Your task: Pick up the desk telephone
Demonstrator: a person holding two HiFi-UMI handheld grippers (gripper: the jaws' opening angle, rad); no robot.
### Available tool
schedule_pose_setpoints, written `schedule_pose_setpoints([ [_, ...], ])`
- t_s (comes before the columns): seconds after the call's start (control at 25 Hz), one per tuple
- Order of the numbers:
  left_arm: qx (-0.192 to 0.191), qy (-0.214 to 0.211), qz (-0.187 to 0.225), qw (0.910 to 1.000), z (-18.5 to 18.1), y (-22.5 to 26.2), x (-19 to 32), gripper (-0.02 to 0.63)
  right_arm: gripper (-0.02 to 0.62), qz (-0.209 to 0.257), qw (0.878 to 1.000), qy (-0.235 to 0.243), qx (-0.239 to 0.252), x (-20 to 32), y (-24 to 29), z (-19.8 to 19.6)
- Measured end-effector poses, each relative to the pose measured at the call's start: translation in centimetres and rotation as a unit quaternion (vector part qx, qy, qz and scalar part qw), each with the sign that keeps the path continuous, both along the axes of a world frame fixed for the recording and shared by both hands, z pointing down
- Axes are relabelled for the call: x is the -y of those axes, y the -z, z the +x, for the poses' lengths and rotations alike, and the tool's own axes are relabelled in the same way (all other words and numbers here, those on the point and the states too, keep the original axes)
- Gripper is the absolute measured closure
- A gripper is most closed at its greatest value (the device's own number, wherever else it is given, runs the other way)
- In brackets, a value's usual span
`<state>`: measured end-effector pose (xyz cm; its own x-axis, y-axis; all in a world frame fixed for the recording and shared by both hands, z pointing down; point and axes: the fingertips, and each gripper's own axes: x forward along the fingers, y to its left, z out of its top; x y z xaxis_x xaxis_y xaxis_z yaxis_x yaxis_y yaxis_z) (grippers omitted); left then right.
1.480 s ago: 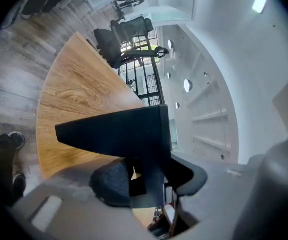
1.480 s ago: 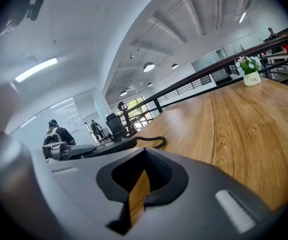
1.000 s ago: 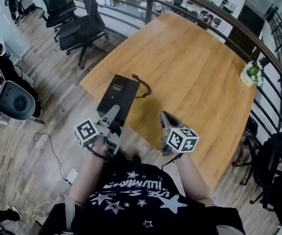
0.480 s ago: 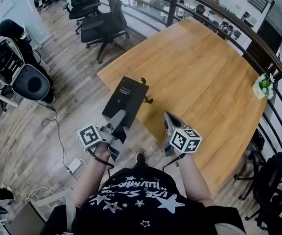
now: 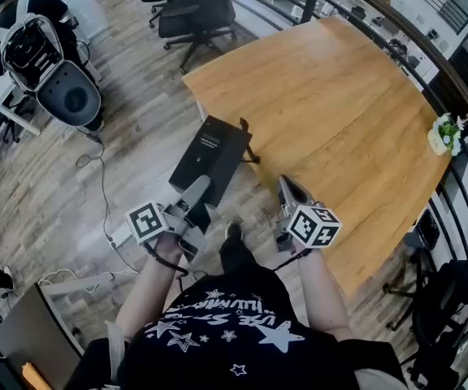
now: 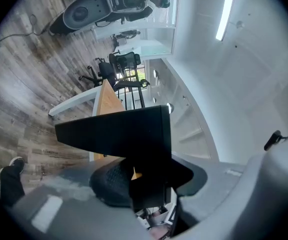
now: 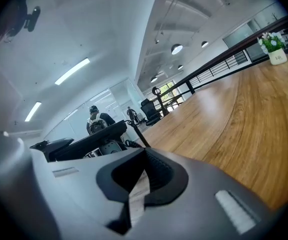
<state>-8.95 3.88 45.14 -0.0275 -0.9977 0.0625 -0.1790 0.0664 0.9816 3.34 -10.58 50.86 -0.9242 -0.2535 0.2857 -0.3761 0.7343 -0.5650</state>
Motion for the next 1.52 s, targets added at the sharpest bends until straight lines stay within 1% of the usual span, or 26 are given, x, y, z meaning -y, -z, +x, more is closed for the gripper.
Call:
schedule_pose_setpoints([
  [0.16,-0.010,0.023,0.006,0.9997,3.7,-0.4,-4.8,0.414,0.597,0.003,1.000,0.016,0.004,-3.9,0.4,3.3],
  [0.36,-0.008,0.038,0.008,0.9992,8.1,-0.9,-10.3,0.414,0.597,0.015,0.999,0.040,0.002,-8.6,0.6,6.9],
  [0.48,-0.004,0.044,0.011,0.9989,9.8,-1.3,-12.6,0.413,0.597,0.021,0.998,0.054,0.000,-10.5,0.6,8.0],
  [0.64,0.014,0.045,0.020,0.9987,11.8,-0.9,-15.1,0.414,0.597,0.030,0.996,0.085,0.002,-13.1,1.2,9.0],
  [0.76,0.012,0.050,0.032,0.9981,12.8,-0.4,-16.4,0.413,0.597,0.036,0.994,0.103,0.003,-14.9,1.6,9.4],
  [0.84,0.010,0.054,0.033,0.9980,13.5,-0.4,-17.1,0.413,0.597,0.034,0.994,0.107,0.003,-15.8,1.6,9.9],
  [1.04,0.014,0.066,0.025,0.9974,14.5,-0.8,-17.9,0.414,0.597,0.032,0.992,0.121,-0.001,-16.1,1.5,11.3],
  [1.24,0.023,0.079,0.023,0.9964,15.2,-0.5,-16.6,0.413,0.597,0.024,0.993,0.116,-0.002,-13.5,1.8,12.6],
  [1.36,0.020,0.085,0.021,0.9960,16.1,-0.1,-15.9,0.413,0.597,0.033,0.993,0.113,0.002,-12.2,2.8,13.5],
  [1.52,0.021,0.091,0.016,0.9955,17.0,0.0,-14.8,0.413,0.597,0.032,0.993,0.115,-0.003,-10.8,2.7,15.1],
])
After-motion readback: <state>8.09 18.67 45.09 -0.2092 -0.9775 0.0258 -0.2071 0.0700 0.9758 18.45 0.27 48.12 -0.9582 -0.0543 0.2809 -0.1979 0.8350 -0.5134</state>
